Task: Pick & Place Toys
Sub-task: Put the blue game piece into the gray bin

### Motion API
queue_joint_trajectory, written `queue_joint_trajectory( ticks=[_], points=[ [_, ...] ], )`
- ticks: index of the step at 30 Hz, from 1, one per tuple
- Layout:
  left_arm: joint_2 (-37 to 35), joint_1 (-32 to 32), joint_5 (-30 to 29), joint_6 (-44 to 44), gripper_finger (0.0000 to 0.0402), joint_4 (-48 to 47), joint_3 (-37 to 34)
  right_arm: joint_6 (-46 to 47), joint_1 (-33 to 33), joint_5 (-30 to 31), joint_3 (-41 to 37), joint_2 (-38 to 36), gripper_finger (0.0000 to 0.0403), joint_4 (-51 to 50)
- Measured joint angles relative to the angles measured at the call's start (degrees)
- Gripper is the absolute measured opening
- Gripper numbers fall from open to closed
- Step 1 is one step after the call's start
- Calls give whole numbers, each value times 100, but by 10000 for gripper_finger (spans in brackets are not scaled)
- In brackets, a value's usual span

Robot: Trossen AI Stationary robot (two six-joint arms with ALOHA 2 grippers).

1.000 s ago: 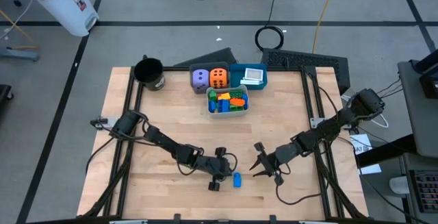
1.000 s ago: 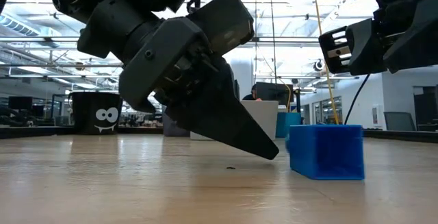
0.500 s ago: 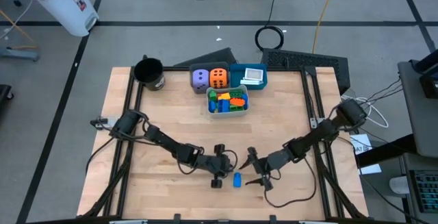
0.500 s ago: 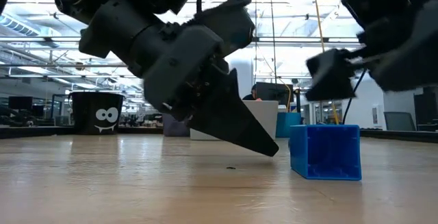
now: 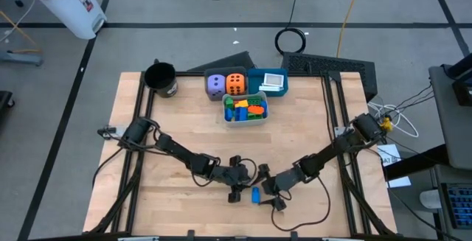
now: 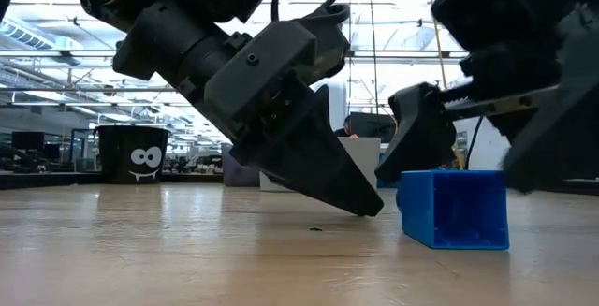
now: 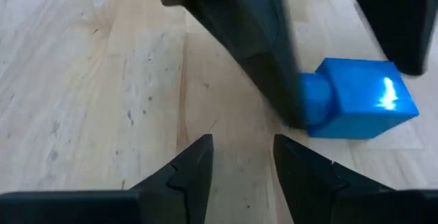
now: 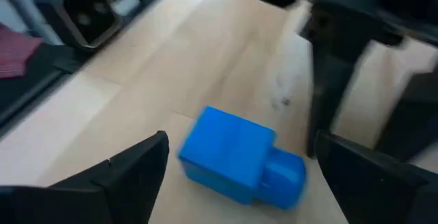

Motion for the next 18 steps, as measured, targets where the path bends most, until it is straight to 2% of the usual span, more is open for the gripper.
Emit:
queue_joint_trajectory(
  ticks=[8,18],
  points=[
    [15,13,-105,-87,151,500,-20,562,-157,734,42,0,336,-433],
    [20,29,-166,-224,127,483,-24,453,-261,874,42,-7,311,-684]
  ],
)
